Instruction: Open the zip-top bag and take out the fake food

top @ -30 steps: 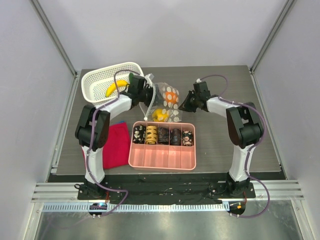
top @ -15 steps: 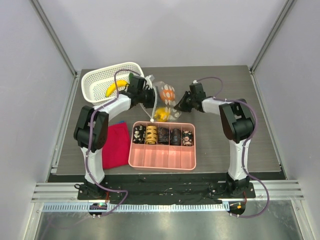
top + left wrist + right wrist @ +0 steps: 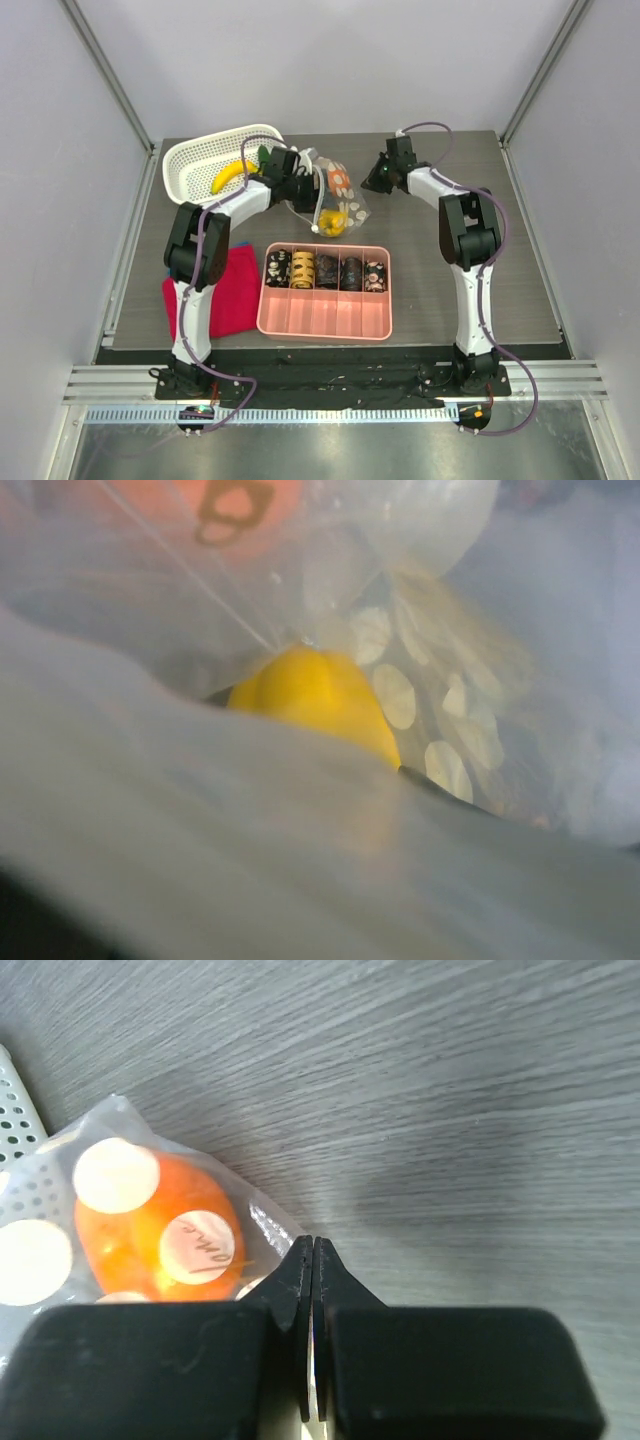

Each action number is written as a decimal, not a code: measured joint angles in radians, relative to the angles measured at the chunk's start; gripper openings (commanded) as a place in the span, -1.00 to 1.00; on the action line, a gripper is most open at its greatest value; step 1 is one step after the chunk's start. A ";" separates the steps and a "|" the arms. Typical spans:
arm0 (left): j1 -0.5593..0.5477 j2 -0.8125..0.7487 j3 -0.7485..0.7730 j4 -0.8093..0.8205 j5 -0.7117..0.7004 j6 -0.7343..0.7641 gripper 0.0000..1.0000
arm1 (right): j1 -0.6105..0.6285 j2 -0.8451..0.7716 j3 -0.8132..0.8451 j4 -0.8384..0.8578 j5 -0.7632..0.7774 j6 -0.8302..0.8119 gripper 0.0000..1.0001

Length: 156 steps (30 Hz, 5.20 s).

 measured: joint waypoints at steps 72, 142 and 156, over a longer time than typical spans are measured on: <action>0.007 -0.035 -0.134 0.044 0.120 -0.012 0.54 | 0.181 -0.295 -0.515 0.130 -0.184 0.114 -0.97; -0.025 -0.230 -0.097 0.029 0.011 -0.065 -1.00 | 0.359 -0.744 -0.582 -0.075 0.329 -0.472 0.18; 0.084 -0.505 -0.206 -0.044 0.008 -0.016 -1.00 | 0.334 -0.542 -0.395 -0.089 0.389 -0.413 -0.97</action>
